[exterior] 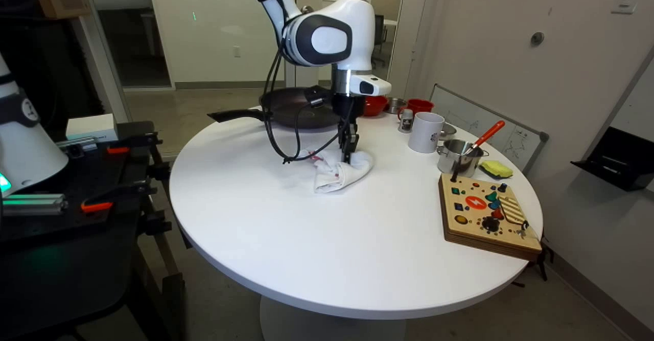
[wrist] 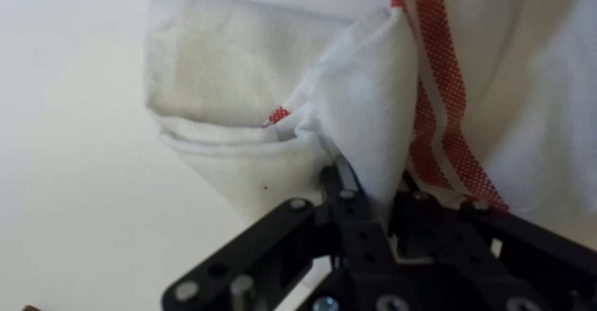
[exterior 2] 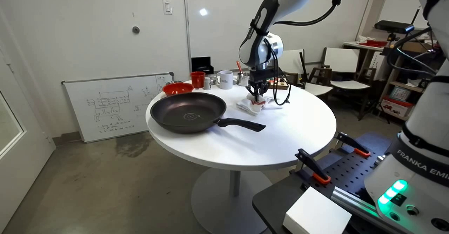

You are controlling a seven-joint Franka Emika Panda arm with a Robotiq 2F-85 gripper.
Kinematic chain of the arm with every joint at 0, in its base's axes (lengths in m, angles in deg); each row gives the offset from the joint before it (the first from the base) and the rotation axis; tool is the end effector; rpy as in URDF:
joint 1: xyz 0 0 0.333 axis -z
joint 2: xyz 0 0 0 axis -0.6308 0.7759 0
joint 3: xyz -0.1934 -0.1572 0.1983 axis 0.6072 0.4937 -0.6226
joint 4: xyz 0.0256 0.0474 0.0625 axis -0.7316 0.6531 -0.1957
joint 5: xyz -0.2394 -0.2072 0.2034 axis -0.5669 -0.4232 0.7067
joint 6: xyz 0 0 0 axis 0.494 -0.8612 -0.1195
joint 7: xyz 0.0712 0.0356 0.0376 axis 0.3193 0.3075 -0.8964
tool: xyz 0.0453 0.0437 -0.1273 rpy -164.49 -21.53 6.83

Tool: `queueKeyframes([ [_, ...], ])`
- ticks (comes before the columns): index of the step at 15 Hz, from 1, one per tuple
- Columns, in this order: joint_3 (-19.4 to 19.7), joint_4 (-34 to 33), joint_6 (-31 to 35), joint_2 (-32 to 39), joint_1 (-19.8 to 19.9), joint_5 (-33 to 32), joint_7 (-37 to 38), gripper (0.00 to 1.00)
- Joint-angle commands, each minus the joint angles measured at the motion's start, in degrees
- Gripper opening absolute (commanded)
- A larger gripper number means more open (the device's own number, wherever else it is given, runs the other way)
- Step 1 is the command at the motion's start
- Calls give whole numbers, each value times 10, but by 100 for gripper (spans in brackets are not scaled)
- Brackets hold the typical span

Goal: Wipe the table with the towel

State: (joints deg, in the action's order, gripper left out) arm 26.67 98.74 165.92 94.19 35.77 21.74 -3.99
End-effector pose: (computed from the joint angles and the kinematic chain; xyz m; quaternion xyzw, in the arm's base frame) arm 0.6214 -0.0947 0.1083 0.9851 -0.1457 -0.0013 0.0912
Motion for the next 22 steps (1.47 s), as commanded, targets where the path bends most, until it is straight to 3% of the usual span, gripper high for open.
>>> queueKeyframes([
  [1, 35, -15, 4, 68, 15, -11, 44, 7],
  [12, 116, 3, -13, 81, 65, -9, 116, 7],
  [17, 108, -4, -4, 91, 93, -2, 110, 7],
  [22, 75, -21, 3, 86, 82, -1, 94, 7],
])
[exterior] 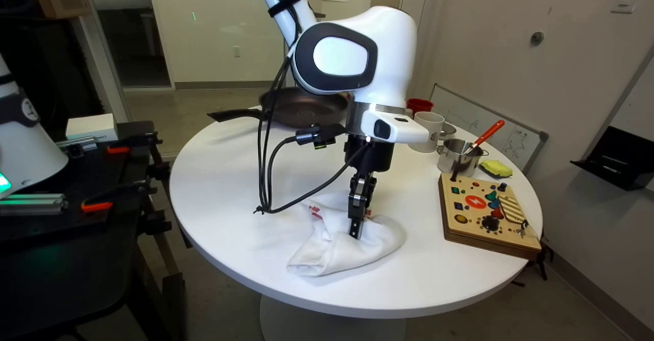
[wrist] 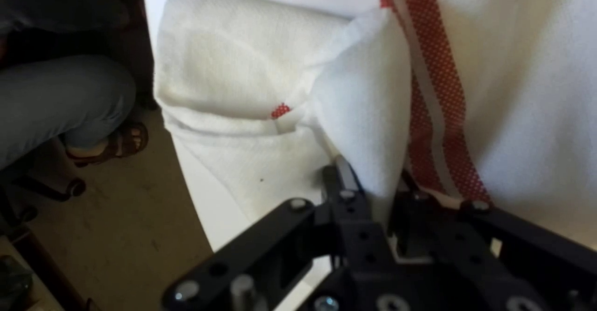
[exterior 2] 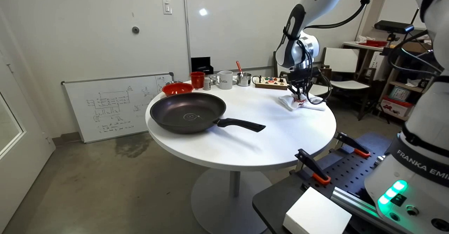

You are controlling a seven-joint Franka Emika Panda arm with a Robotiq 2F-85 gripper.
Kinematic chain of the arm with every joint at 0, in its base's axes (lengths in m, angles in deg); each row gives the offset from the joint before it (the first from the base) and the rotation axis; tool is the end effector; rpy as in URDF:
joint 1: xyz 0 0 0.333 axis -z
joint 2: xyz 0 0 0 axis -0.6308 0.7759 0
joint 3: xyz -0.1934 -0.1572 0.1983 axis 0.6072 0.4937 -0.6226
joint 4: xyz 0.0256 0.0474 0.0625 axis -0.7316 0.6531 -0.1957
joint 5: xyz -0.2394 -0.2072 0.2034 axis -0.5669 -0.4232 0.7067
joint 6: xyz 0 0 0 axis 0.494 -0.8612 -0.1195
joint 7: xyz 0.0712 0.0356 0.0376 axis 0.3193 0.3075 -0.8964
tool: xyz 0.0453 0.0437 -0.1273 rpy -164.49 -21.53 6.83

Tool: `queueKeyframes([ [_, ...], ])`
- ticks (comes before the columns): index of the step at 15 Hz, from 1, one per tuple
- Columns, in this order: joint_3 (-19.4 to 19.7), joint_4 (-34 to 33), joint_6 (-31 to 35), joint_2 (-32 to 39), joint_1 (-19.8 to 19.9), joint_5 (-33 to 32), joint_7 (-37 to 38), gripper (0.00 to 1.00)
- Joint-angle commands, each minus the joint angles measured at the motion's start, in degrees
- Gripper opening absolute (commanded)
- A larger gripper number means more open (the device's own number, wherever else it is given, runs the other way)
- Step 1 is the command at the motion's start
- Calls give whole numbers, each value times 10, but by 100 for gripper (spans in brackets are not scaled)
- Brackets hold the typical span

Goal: Wipe the table with the towel

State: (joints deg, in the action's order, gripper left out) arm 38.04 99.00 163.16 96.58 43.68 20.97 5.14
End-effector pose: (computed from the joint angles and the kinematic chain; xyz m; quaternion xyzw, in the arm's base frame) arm 0.5477 -0.2914 0.1044 0.9201 -0.3524 -0.0391 0.1666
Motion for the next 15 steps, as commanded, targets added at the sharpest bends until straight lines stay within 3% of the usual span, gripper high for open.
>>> queueKeyframes([
  [1, -48, -25, 34, 59, -1, 4, -2, 7],
  [15, -239, -108, 105, 74, -21, 40, -144, 7],
])
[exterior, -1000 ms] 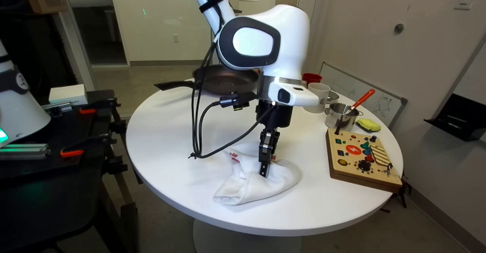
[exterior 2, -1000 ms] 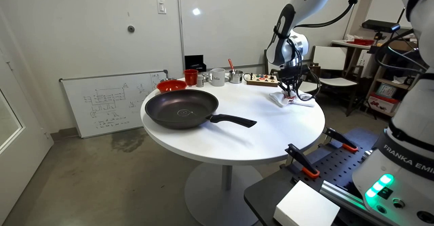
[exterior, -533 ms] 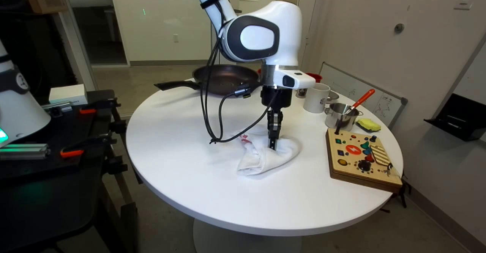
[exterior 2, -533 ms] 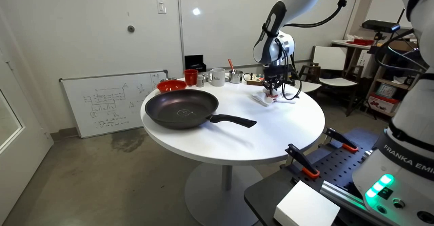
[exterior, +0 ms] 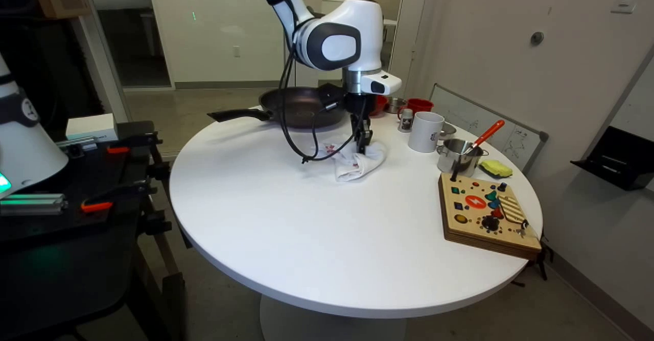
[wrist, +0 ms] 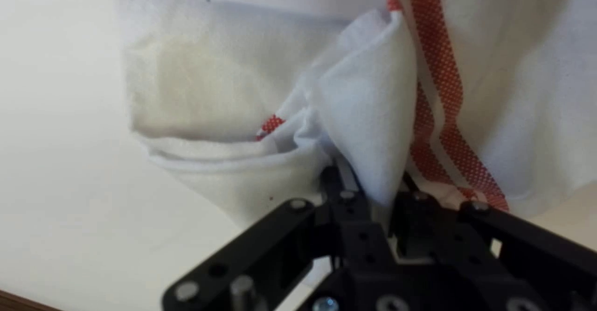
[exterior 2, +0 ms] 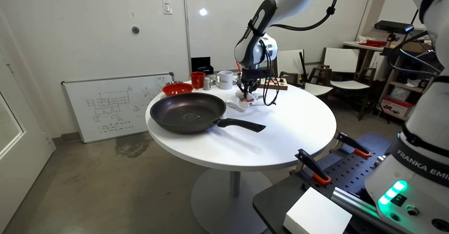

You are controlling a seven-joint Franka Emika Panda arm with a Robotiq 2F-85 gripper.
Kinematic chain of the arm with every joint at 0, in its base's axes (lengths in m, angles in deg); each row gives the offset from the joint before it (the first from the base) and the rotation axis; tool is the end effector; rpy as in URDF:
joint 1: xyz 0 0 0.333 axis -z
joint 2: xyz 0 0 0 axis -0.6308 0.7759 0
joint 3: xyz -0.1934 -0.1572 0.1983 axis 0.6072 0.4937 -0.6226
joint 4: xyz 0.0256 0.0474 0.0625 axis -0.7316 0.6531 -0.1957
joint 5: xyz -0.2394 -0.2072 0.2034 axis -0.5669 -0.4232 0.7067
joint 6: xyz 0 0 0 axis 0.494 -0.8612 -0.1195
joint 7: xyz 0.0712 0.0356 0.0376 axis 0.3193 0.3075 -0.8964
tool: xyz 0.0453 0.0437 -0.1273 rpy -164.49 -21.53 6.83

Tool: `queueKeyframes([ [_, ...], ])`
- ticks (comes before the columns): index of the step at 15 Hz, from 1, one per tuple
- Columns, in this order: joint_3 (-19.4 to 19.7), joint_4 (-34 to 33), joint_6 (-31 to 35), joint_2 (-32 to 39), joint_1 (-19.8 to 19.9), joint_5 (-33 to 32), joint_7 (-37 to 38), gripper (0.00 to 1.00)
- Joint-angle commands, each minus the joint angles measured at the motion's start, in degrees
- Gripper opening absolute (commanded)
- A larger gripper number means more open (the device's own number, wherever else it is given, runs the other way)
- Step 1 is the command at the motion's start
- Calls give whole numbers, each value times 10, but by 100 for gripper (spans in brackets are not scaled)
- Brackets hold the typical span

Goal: Wipe the table with the towel

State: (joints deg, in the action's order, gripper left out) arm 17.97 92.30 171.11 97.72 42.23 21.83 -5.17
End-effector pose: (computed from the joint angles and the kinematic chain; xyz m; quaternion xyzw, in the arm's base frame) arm 0.6645 -0.0734 0.1093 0.9886 -0.1330 0.0611 0.0358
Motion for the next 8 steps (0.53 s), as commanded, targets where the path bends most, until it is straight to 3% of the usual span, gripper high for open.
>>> queueKeyframes([
  [1, -47, -49, 25, 66, -10, 32, -50, 7],
  [5, -84, -88, 24, 83, -19, 42, -89, 7],
  [8, -67, -116, 19, 103, -32, 32, -90, 7],
])
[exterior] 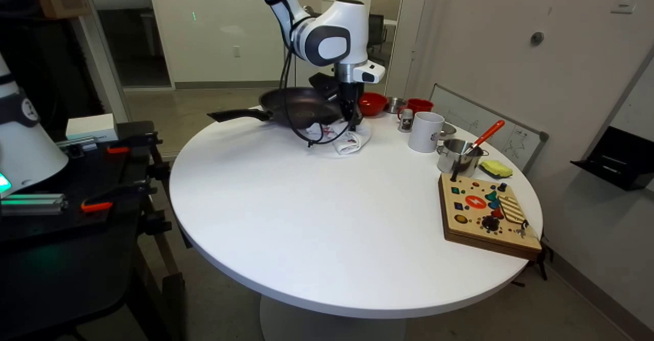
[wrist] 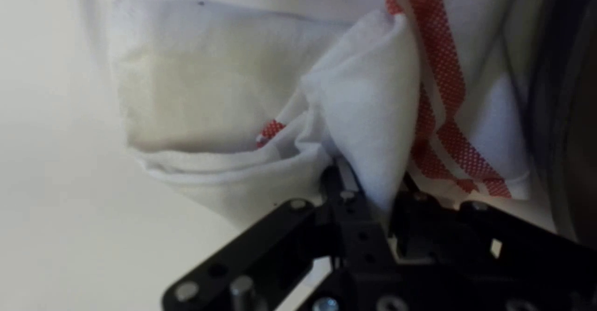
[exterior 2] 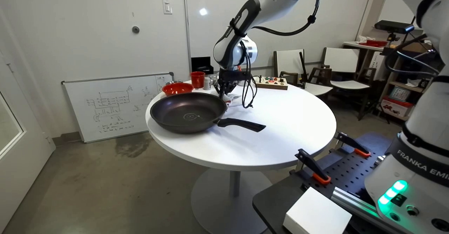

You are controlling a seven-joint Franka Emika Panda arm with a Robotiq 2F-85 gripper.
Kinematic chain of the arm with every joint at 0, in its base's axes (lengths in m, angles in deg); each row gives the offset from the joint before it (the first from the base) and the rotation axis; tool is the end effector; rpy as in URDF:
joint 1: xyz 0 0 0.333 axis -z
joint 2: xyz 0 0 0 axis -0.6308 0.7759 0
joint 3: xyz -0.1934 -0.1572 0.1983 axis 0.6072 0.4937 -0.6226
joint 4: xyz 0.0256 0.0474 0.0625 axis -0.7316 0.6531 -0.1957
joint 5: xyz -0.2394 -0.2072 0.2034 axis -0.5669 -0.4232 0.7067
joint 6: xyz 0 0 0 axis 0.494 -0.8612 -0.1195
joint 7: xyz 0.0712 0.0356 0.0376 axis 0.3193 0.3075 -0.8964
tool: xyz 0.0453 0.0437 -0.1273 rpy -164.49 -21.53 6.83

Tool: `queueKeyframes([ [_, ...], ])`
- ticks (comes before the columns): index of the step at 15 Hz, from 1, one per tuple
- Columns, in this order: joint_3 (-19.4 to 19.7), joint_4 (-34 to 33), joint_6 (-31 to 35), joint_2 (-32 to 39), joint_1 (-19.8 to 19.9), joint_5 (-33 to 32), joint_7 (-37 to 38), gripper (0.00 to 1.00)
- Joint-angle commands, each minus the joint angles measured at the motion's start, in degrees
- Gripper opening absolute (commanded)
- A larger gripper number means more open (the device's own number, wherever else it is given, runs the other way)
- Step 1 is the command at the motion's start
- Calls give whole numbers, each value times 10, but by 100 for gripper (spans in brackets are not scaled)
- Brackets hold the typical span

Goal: Wipe the table with the towel

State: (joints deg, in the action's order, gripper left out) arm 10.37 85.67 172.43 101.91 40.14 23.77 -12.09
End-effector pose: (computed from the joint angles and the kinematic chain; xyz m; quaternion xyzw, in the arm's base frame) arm 0.6978 0.0325 0.1075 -0.9951 0.0294 -0.0910 0.0246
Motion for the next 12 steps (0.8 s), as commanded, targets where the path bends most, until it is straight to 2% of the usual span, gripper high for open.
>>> queueKeyframes([
  [1, 15, -57, 3, 66, -11, 12, -20, 7],
  [12, 154, -87, -16, 99, -18, -18, 43, 7],
])
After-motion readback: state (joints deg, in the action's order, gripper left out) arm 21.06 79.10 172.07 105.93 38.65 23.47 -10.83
